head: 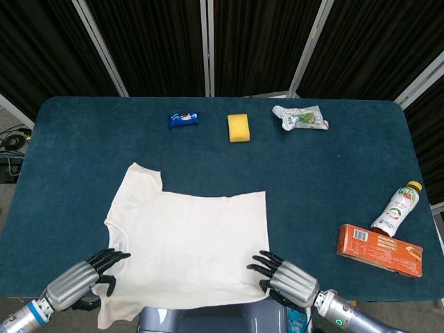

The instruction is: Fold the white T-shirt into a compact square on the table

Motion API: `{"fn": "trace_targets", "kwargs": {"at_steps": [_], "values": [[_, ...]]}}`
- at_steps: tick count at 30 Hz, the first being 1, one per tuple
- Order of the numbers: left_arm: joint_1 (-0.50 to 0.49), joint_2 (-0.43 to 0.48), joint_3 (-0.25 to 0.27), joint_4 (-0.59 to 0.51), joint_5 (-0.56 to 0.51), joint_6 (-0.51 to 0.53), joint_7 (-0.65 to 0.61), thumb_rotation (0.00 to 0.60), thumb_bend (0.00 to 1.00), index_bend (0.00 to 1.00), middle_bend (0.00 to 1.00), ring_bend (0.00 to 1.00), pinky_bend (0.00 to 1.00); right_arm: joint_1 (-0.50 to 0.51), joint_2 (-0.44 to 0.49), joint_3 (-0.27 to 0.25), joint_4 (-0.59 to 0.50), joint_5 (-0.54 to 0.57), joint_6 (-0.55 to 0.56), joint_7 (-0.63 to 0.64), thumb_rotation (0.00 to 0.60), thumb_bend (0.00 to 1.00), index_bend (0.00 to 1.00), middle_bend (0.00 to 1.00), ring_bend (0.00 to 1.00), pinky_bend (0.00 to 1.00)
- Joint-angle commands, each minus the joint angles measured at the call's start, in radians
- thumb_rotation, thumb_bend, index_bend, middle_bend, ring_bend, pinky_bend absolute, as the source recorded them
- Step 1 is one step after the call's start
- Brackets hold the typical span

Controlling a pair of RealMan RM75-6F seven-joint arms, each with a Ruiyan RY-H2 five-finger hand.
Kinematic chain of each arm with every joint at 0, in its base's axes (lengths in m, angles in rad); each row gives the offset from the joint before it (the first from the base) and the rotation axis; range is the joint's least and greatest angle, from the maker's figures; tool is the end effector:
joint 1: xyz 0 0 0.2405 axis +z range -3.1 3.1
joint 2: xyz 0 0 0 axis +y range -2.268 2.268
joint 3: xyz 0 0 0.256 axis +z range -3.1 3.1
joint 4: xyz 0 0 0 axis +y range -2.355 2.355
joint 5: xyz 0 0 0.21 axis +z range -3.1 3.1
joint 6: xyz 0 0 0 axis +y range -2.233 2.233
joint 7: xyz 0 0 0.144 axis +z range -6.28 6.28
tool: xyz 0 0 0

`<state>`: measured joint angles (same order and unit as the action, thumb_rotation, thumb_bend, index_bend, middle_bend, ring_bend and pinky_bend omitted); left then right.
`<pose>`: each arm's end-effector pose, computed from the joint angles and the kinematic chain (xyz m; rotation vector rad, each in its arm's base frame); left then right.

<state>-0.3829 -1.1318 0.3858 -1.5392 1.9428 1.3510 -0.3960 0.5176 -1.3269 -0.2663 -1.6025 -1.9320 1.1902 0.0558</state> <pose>-0.2755 0.1432 0.0826 -2.1588 -1.2925 -0.9921 -0.2033 -0.1753 0.0118 2.3951 -0.8976 1.0792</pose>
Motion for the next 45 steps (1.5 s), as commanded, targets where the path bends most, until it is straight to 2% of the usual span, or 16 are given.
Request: {"fn": "trace_targets", "kwargs": {"at_steps": [1,10,20,31,45], "values": [[-0.034,-0.04,-0.086,0.018,-0.107,-0.063,-0.042,0.6,0.56,0.8,0.0,0.0,0.0,0.008,-0.015,0.059,0.026,0.072,-0.022,0.011,0.6,0.53,0.72,0.13,0.0,0.0],[-0.094,-0.078,-0.212,0.027,-0.294,-0.199,-0.058,0.6,0.56,0.8,0.0,0.0,0.0,0.041,-0.076,0.18,0.109,0.224,-0.096,0.014,0.6,0.53,0.72,0.13,0.0,0.0],[-0.16,-0.114,-0.314,0.055,-0.445,-0.342,-0.045,0.6,0.56,0.8,0.0,0.0,0.0,0.086,-0.154,0.268,0.222,0.345,-0.185,0.008,0.6,0.53,0.72,0.13,0.0,0.0],[-0.223,-0.156,-0.387,0.109,-0.555,-0.468,-0.009,0.6,0.56,0.8,0.0,0.0,0.0,0.138,-0.244,0.346,0.36,0.451,-0.268,0.004,0.6,0.53,0.72,0.13,0.0,0.0],[-0.263,-0.228,-0.446,0.207,-0.659,-0.565,0.007,0.6,0.56,0.8,0.0,0.0,0.0,0.203,-0.332,0.402,0.499,0.534,-0.349,-0.031,0.6,0.53,0.72,0.13,0.0,0.0]]}}
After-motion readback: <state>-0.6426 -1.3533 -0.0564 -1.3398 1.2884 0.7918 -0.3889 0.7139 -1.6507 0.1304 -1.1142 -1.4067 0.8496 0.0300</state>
